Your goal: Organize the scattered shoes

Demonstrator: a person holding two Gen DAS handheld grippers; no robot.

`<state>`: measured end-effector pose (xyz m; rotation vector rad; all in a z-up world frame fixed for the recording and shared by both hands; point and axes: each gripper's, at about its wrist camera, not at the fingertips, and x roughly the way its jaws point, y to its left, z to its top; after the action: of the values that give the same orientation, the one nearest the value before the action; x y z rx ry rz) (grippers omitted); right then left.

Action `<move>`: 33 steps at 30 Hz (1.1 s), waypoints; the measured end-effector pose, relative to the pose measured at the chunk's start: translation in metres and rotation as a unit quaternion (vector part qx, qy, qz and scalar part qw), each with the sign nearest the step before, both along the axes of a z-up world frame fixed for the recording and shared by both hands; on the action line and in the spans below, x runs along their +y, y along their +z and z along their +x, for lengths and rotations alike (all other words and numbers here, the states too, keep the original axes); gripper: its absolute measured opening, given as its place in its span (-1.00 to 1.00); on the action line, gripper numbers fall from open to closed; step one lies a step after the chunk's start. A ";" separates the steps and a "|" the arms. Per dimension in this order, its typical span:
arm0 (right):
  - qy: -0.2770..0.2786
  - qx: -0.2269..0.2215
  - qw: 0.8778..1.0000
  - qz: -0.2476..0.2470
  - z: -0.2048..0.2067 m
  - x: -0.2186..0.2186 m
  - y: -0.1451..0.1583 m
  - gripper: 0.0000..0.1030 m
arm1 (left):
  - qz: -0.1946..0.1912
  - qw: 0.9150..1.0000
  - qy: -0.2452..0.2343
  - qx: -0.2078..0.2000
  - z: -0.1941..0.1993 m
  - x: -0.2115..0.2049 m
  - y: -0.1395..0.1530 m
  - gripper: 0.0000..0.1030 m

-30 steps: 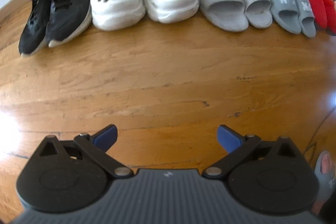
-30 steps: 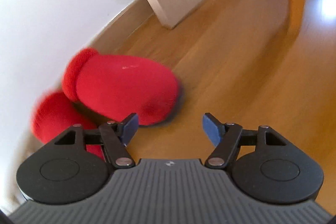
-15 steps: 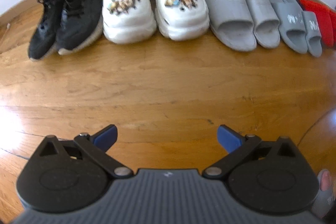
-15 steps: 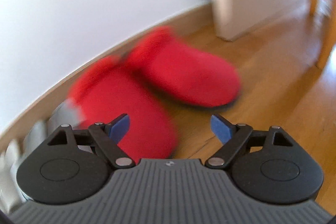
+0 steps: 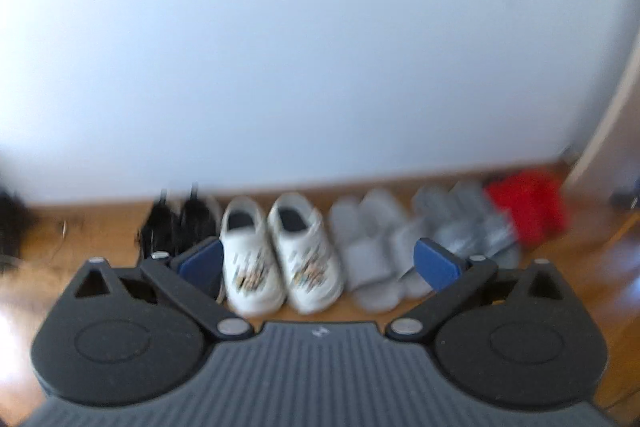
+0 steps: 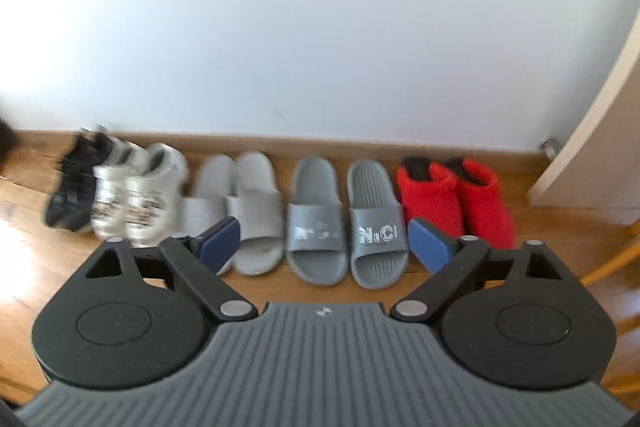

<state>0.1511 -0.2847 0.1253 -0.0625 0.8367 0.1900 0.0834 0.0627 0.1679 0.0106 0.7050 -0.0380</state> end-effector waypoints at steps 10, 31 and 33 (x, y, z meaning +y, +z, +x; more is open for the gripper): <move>-0.036 -0.067 0.997 0.020 -0.121 0.052 0.080 0.97 | -0.018 0.999 0.025 -0.011 -0.127 -0.032 0.025 0.99; -0.045 -0.016 0.998 0.046 -0.153 0.065 0.034 0.98 | 0.026 0.998 0.050 0.004 -0.151 -0.072 -0.004 0.99; -0.047 -0.017 0.997 0.051 -0.152 0.065 0.036 0.98 | 0.030 0.999 0.045 0.010 -0.150 -0.074 -0.008 0.99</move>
<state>-0.0011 -0.2196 0.1614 0.0698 0.7923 0.1420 -0.0669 -0.0114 0.1600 0.0353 0.7264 0.0687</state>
